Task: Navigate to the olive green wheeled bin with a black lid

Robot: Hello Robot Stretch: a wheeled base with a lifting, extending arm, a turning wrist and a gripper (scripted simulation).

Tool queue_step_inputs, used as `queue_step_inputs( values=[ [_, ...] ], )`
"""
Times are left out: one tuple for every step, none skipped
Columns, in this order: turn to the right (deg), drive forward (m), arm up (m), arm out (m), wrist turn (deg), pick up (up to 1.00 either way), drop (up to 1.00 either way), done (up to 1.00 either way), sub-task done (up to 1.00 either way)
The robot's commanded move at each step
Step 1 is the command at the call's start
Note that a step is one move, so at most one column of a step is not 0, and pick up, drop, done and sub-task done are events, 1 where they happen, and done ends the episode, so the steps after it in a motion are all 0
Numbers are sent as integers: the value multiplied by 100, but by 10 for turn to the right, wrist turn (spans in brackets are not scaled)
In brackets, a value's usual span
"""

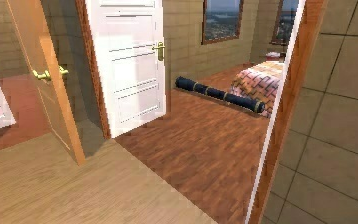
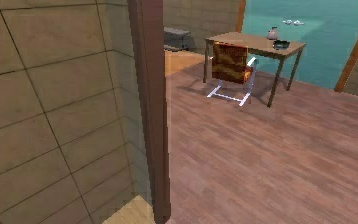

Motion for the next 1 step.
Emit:
queue_step_inputs(
  values=[
    [-450, 0, 0, 0, 0, 0, 0, 0, 0]
  ],
)
